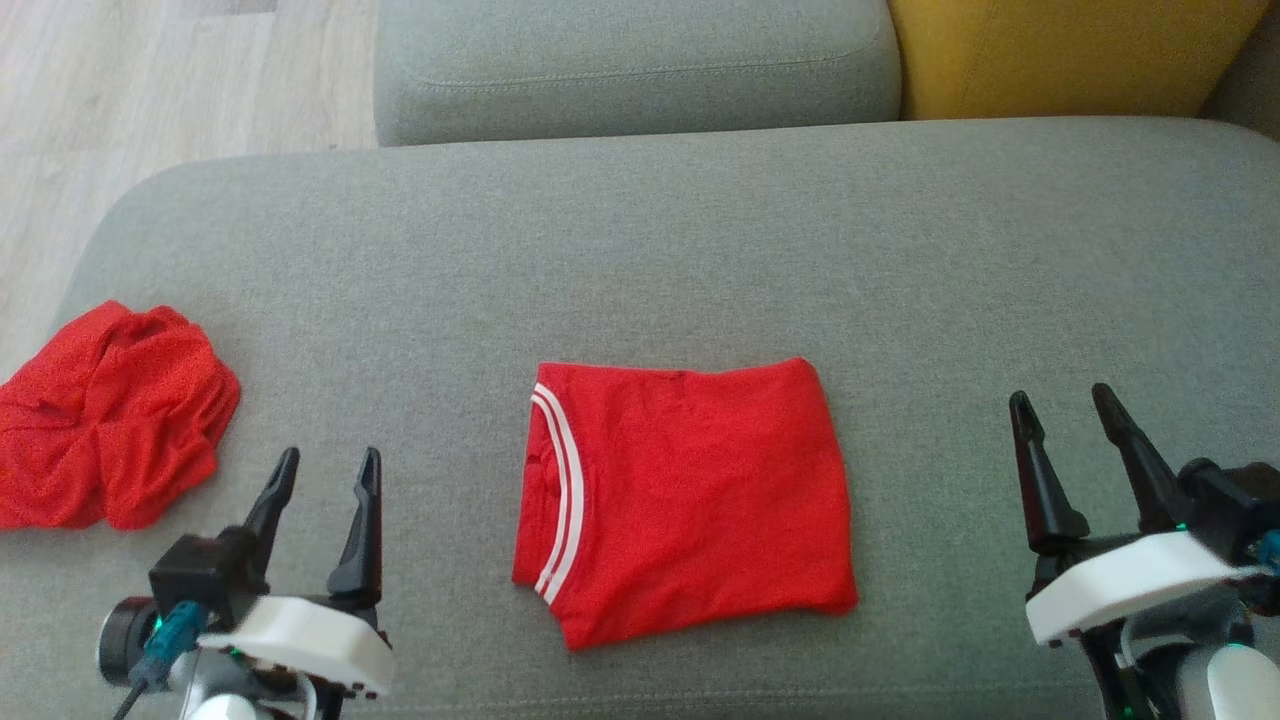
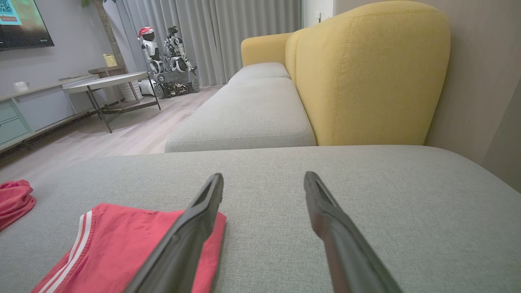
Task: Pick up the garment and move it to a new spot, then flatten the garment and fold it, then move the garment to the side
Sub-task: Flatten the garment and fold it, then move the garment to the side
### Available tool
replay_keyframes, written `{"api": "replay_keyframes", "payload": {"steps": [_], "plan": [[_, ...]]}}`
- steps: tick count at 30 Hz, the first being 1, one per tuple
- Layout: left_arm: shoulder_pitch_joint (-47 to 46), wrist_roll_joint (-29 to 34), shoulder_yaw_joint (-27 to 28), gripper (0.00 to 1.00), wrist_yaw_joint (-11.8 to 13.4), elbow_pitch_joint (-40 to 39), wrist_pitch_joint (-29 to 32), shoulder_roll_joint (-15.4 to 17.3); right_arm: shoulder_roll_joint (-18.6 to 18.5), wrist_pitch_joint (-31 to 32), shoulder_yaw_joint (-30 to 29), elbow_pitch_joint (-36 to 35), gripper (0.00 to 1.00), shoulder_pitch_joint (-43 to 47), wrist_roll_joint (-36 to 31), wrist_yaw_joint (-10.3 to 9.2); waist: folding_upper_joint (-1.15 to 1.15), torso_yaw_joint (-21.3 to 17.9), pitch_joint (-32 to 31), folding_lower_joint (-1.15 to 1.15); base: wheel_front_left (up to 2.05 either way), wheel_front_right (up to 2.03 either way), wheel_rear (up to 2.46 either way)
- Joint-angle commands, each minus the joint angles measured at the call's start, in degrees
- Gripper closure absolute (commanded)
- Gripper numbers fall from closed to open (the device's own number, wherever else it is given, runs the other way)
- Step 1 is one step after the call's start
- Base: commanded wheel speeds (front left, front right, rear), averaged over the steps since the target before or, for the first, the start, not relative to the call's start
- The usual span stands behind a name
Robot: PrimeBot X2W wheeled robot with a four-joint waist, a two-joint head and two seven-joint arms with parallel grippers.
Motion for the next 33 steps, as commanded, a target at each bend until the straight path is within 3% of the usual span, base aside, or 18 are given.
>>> {"api": "replay_keyframes", "payload": {"steps": [1,10,33], "plan": [[-1.81,1.21,2.43,0.0,0.68,-2.26,0.21,1.84,-0.32,0.21,1.08,-2.41,0.0,-1.35,-0.2,-0.05,0.0,-0.01,0.03,0.0,0.0,0.0,0.0],[-1.55,1.84,2.42,0.0,2.08,-3.8,1.09,2.46,-0.4,0.28,1.0,-2.11,0.0,-1.6,-0.2,-0.05,0.0,-0.13,0.28,0.0,0.0,0.0,0.0],[-2.28,1.43,1.91,0.0,2.62,-4.47,1.05,2.55,-0.31,0.35,0.67,-1.14,0.0,-2.43,-0.22,-0.05,0.0,0.47,1.4,0.0,0.0,0.0,0.0]]}}
